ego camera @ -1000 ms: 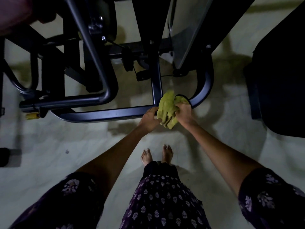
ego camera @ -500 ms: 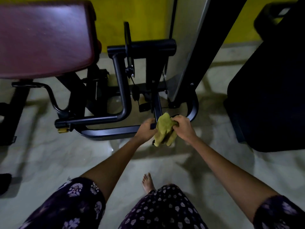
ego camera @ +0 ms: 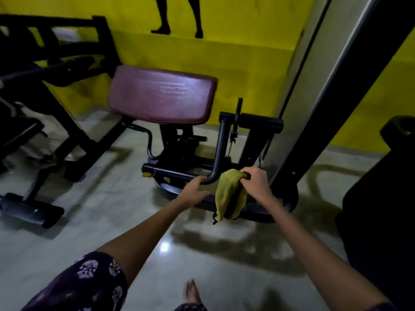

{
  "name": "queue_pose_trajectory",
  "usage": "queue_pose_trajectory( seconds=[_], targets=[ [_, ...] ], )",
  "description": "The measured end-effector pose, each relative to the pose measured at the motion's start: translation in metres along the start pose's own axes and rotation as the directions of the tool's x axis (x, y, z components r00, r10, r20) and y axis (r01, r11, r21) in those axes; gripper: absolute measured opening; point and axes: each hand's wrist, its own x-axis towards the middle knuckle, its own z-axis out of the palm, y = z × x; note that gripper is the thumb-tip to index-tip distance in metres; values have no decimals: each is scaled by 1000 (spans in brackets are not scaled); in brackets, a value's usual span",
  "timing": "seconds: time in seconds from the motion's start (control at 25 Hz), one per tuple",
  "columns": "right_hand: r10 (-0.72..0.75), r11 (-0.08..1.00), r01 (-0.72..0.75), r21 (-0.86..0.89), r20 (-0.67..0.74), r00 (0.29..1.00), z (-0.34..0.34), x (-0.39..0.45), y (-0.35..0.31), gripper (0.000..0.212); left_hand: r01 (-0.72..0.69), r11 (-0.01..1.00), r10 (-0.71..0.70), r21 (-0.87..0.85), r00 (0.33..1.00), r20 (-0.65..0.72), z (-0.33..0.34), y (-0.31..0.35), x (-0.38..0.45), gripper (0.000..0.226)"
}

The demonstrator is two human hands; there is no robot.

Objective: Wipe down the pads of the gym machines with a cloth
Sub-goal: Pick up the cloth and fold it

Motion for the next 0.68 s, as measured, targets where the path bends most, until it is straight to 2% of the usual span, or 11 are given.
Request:
queue_pose_trajectory(
  seconds=[0.32, 0.48, 0.68],
  targets=[
    [-164, 985, 162, 64, 25, 986, 37, 19, -130, 25, 62, 997, -72, -55, 976, -205, -111, -58, -30, 56],
    [-233, 971, 231, 70, 21, 972, 69, 40, -195, 24, 42, 997, -56, -60, 968, -243, -170, -94, -23, 53],
    [-192, 977, 199, 73, -86, 978, 108, 73, -267, 24, 9, 996, -30, -88, 970, -240, -248, -149, 0, 55]
  ],
)
